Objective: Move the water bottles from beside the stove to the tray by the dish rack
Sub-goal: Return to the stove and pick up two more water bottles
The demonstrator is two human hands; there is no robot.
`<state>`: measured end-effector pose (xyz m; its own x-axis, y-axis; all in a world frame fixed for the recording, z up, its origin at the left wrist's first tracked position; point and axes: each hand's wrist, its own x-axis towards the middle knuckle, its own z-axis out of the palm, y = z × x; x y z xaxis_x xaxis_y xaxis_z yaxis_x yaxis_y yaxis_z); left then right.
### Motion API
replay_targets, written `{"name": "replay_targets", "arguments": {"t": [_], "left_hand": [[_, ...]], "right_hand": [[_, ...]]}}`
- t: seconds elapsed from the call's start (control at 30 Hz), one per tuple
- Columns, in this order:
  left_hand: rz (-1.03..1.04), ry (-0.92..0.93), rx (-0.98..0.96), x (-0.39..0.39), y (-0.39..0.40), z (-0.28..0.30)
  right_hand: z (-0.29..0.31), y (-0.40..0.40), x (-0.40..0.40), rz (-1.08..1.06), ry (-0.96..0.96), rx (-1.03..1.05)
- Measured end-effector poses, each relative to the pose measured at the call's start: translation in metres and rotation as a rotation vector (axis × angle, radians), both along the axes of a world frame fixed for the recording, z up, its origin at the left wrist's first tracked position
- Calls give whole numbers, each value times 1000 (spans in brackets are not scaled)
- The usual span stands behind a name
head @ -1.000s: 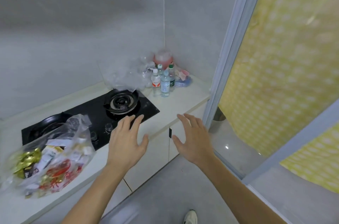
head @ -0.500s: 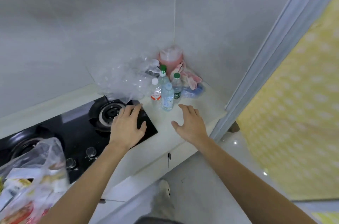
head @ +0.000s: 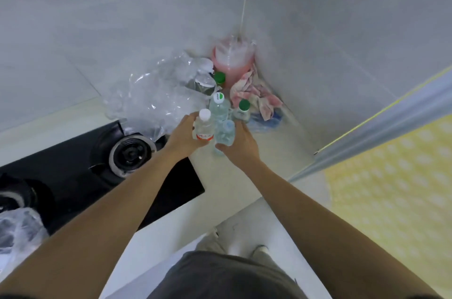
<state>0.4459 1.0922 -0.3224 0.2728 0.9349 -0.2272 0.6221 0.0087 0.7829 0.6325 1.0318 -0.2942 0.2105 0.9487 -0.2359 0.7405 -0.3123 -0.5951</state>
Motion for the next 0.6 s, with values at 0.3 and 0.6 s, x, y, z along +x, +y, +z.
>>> {"name": "replay_targets", "arguments": {"t": [0.3, 0.6], "left_hand": [[49, 18, 60, 10, 1, 0], [96, -13, 71, 19, -82, -15]], "right_hand": [[-15, 8, 17, 53, -7, 35], [-23, -38, 70, 243, -22, 114]]}}
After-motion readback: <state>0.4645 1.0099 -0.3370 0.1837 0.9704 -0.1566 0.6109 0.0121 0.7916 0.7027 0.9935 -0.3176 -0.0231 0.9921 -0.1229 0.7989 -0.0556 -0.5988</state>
